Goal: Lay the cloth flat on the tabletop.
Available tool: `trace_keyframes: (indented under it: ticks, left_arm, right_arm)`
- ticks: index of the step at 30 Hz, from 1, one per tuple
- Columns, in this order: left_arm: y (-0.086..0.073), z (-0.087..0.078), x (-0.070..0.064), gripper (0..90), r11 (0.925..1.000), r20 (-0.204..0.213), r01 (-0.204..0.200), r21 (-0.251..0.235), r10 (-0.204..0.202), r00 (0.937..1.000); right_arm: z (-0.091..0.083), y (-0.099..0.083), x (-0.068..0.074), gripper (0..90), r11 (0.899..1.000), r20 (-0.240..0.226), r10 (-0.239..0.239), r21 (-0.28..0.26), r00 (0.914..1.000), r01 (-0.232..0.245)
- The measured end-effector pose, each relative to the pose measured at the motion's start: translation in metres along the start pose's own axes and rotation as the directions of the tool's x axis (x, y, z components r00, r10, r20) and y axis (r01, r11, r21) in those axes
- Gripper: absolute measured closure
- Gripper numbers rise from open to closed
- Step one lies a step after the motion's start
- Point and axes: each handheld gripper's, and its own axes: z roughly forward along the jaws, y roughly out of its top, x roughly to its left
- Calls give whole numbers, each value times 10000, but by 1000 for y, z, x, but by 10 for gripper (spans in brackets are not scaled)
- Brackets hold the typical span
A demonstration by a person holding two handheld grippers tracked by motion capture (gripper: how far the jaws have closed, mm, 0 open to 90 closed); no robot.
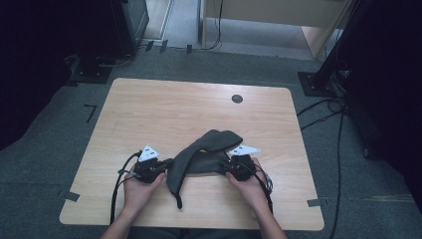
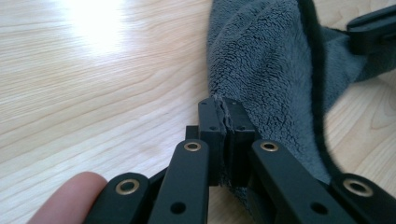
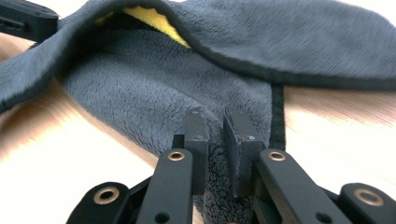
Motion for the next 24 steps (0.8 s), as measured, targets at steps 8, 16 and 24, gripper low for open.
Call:
trace_keyframes:
  ticks: [8,16,24]
  left_arm:
    - [-1,0,7,865,9988,-224,472,-93,-474,9986]
    - [7,-15,1,664,9932,692,723,-908,-662,9954]
    - [5,22,-60,382,9931,1066,-1163,132,1143,9877]
  right_arm:
    - [-6,0,-5,811,9999,1033,-140,1,9946,140]
    - [-12,2,-11,676,9955,1025,705,-696,9922,-636]
    - [7,-1,5,624,9998,697,178,-95,9974,-172]
